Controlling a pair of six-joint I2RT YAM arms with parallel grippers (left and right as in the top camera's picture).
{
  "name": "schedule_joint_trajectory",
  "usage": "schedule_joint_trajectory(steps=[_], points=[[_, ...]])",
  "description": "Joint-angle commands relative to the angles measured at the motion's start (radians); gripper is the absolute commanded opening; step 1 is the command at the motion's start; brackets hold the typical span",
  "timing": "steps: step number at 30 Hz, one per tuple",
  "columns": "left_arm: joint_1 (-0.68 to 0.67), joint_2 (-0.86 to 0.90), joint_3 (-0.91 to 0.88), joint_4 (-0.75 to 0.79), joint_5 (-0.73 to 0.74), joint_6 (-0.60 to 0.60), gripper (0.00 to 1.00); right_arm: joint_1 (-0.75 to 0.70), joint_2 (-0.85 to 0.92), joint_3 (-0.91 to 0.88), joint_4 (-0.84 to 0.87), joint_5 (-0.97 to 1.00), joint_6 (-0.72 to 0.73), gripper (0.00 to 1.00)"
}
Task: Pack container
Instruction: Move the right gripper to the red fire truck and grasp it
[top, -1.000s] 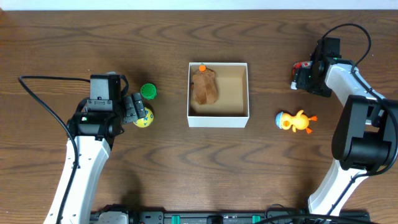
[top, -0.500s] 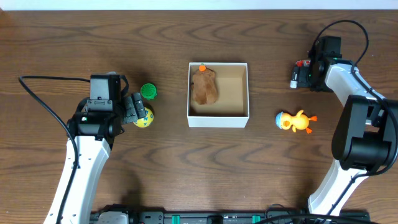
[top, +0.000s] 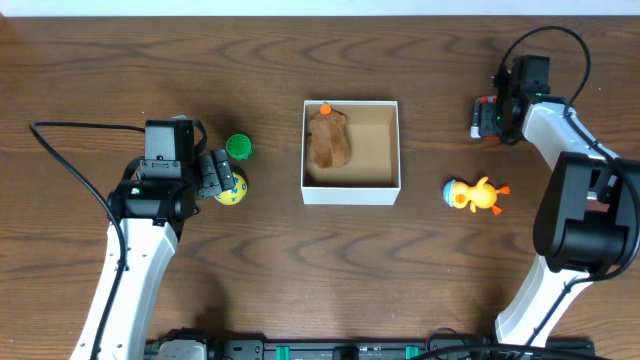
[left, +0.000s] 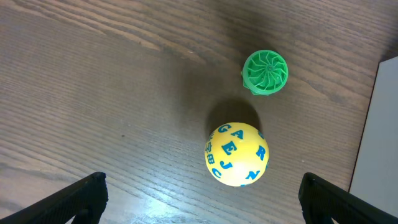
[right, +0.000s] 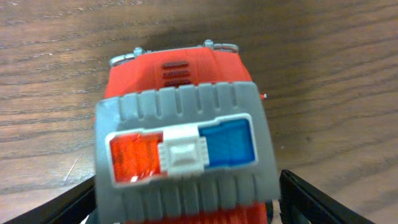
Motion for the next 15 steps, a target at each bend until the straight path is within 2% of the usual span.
schedule_joint_trajectory(steps=[1, 3, 9, 13, 15], points=[[0.005, 0.004, 0.019, -0.003, -0.012, 0.021, 0.98, -0.002, 0.051, -0.004, 0.000, -0.023, -0.011, 0.78], [0.005, 0.004, 0.019, -0.003, -0.012, 0.021, 0.98, -0.002, 0.059, -0.004, -0.005, -0.026, -0.011, 0.71], [0.005, 0.004, 0.019, -0.003, -0.012, 0.020, 0.98, 0.000, 0.020, -0.003, -0.017, -0.026, -0.011, 0.64], [0.005, 0.004, 0.019, -0.003, -0.012, 0.020, 0.98, 0.019, -0.063, -0.003, -0.038, -0.026, -0.003, 0.57], [0.005, 0.004, 0.019, -0.003, -0.012, 0.020, 0.98, 0.033, -0.106, -0.003, -0.045, -0.027, 0.023, 0.57]])
